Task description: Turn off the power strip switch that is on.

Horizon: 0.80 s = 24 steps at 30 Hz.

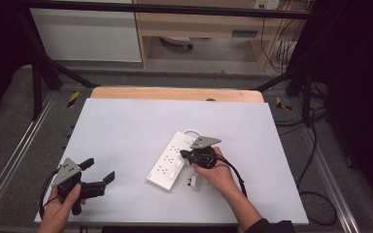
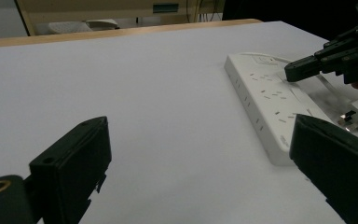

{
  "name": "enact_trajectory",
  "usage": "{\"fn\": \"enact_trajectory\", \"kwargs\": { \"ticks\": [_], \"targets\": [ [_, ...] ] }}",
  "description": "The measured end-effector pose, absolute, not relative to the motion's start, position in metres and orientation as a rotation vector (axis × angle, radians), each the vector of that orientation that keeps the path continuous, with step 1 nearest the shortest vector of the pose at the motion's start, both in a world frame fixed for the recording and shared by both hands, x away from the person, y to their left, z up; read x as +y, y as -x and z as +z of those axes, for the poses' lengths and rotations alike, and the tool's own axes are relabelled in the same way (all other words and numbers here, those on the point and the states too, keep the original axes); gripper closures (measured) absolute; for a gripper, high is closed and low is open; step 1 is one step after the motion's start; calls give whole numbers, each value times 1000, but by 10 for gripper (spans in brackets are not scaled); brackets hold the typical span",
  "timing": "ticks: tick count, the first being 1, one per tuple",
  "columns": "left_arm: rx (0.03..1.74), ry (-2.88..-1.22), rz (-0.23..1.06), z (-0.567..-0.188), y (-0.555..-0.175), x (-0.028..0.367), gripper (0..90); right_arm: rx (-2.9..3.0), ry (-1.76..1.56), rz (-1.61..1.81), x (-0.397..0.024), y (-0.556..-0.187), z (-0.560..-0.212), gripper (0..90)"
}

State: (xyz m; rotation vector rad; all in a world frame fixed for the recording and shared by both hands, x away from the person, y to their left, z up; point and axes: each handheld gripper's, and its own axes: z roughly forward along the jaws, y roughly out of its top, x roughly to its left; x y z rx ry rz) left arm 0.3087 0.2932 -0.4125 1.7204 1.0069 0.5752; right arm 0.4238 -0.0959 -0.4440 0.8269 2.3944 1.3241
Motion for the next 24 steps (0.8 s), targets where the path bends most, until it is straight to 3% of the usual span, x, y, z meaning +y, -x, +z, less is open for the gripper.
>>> {"fn": "enact_trajectory", "kwargs": {
  "ticks": [24],
  "targets": [
    [1008,-1717,576,-413,-309,293,52,2389,-831,1332,-96,-423,-445,900]
  ]
}}
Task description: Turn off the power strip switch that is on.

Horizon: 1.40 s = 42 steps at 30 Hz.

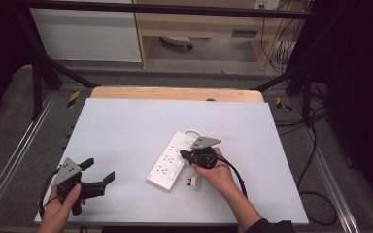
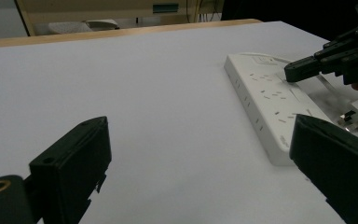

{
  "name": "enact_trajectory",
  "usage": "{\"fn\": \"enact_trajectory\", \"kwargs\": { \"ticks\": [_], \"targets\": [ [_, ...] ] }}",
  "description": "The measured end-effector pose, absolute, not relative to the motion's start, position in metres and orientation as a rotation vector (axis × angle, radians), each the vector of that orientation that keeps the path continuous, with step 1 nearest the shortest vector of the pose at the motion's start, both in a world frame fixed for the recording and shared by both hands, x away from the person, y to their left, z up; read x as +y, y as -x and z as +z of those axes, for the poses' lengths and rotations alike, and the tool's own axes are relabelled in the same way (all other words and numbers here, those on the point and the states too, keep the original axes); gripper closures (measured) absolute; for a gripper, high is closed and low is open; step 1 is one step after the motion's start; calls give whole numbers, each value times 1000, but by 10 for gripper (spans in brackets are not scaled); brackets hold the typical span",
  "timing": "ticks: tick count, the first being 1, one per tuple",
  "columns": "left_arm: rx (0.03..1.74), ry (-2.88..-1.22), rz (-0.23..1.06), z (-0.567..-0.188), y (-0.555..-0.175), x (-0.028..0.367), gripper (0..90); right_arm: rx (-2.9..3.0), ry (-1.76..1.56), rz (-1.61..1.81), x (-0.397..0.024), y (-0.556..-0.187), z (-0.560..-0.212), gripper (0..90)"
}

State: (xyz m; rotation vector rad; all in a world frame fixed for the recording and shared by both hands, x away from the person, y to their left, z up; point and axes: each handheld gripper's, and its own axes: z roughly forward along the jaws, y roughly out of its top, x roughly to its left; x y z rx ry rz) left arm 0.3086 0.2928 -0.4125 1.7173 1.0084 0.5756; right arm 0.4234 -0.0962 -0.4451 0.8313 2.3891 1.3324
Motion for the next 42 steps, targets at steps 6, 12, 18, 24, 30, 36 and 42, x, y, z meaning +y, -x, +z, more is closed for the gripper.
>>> {"fn": "enact_trajectory", "kwargs": {
  "ticks": [6,12,18,24,30,36,42],
  "targets": [
    [1008,-1717,575,-413,-308,293,52,2387,-833,1334,-96,-423,-445,900],
    [1007,-1717,576,-412,-309,293,53,2388,-838,1334,-96,-423,-445,900],
    [1006,-1718,575,-413,-309,293,52,2389,-843,1334,-96,-423,-445,900],
    [1006,-1718,576,-412,-308,293,52,2390,-842,1333,-96,-423,-445,900],
    [1006,-1718,575,-413,-308,293,52,2392,-844,1332,-96,-423,-445,900],
    [1007,-1718,576,-413,-308,293,53,2403,-844,1321,-96,-423,-447,900],
    [1006,-1717,576,-412,-308,293,52,2405,-839,1320,-96,-423,-446,900]
  ]
}}
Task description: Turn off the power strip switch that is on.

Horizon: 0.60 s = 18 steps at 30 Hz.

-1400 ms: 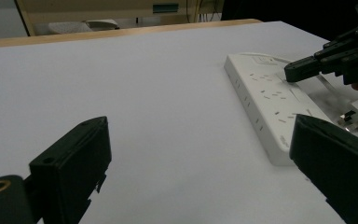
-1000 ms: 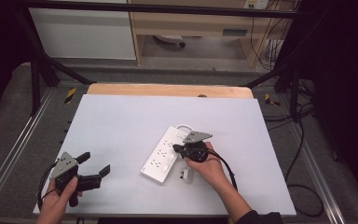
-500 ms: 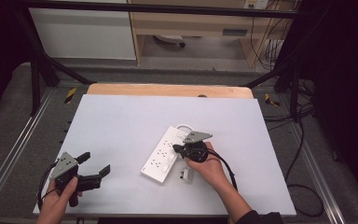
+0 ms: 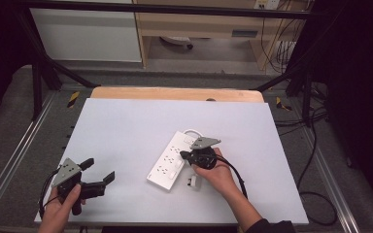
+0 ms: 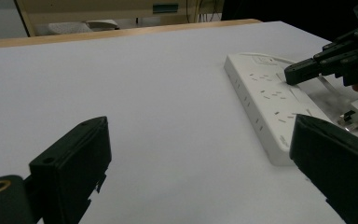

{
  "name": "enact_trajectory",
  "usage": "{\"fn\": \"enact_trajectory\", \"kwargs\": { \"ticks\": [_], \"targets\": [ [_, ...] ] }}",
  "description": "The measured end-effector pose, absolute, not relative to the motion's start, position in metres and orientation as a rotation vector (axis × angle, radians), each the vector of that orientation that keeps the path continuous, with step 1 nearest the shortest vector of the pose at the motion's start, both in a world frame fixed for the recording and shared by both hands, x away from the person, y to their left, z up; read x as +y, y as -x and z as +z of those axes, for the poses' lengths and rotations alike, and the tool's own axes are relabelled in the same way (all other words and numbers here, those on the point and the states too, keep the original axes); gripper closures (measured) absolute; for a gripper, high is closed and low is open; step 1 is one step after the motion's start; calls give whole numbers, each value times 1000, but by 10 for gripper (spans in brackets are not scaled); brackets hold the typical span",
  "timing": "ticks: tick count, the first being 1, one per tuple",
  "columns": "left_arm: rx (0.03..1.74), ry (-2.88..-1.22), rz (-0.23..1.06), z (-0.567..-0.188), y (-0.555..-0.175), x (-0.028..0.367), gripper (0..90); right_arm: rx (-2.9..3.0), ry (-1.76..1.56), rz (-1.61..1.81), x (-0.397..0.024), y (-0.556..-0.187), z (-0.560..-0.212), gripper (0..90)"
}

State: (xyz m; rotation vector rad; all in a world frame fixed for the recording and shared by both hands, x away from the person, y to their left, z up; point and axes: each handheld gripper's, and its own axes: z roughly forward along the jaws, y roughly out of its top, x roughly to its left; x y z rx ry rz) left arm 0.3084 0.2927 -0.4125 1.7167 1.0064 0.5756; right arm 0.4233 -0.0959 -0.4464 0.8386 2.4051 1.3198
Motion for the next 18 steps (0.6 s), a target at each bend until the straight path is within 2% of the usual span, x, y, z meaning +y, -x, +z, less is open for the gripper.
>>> {"fn": "enact_trajectory", "kwargs": {
  "ticks": [18],
  "targets": [
    [1006,-1714,576,-412,-308,293,52,2390,-826,1308,-96,-424,-447,900]
  ]
}}
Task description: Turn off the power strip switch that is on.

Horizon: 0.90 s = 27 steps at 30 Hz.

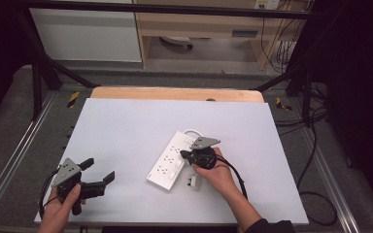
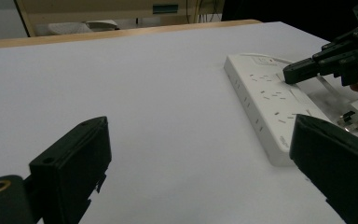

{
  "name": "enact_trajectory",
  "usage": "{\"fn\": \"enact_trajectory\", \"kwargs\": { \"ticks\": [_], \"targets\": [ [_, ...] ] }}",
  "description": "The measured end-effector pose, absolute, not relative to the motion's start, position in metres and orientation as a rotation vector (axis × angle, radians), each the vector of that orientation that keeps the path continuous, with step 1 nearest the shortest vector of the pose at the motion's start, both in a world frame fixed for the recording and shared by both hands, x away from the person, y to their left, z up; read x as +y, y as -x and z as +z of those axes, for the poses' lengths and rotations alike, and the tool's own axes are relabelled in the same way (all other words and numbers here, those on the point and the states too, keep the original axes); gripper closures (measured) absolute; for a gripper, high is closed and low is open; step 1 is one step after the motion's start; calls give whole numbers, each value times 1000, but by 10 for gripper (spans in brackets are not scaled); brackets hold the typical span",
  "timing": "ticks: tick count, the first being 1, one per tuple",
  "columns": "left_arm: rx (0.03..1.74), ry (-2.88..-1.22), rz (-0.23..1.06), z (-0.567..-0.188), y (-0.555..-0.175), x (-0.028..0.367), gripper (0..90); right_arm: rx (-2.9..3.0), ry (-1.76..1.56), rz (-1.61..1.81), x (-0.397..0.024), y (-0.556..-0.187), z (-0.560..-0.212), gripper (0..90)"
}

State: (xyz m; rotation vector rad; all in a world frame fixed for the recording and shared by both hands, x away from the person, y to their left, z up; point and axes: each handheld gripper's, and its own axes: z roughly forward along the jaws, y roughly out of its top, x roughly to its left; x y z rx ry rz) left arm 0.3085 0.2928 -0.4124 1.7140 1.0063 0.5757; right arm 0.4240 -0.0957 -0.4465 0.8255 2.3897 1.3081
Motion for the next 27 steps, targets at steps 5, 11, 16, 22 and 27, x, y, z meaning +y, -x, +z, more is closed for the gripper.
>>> {"fn": "enact_trajectory", "kwargs": {
  "ticks": [5,11,16,22,27],
  "targets": [
    [1005,-1714,576,-412,-308,293,52,2385,-827,1306,-97,-424,-446,900],
    [1003,-1712,570,-412,-308,293,52,2359,-828,1332,-98,-424,-442,900],
    [1001,-1712,570,-412,-308,293,52,2341,-840,1345,-101,-424,-440,883],
    [1000,-1713,567,-412,-308,293,52,2294,-854,1382,-105,-423,-433,813],
    [1001,-1712,568,-412,-308,293,52,2274,-883,1394,-109,-425,-431,764]
  ]
}}
